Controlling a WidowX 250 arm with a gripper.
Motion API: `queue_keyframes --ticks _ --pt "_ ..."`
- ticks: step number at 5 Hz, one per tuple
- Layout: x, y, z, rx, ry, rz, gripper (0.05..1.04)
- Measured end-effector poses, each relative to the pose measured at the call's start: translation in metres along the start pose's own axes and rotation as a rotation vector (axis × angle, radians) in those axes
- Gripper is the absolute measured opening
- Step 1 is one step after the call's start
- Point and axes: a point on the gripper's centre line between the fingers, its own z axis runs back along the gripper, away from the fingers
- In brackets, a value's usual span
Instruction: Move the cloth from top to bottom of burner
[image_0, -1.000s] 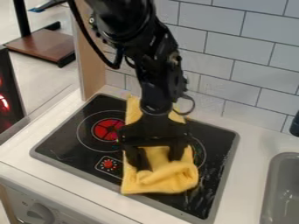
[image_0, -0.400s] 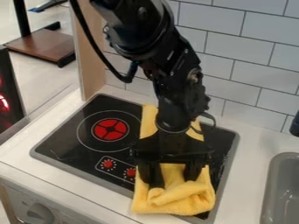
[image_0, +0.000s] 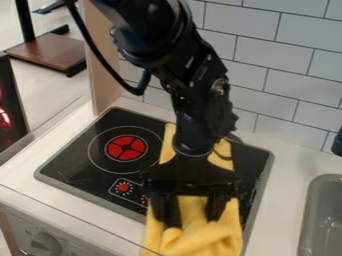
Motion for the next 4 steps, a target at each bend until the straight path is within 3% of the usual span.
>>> queue_keyframes --ticks 1,4 --pt "0.003 0.004 0.015 0.003 -0.043 -0.003 0.999" --pt "0.009 0.027 0.068 -0.115 -0.125 0.075 0.999"
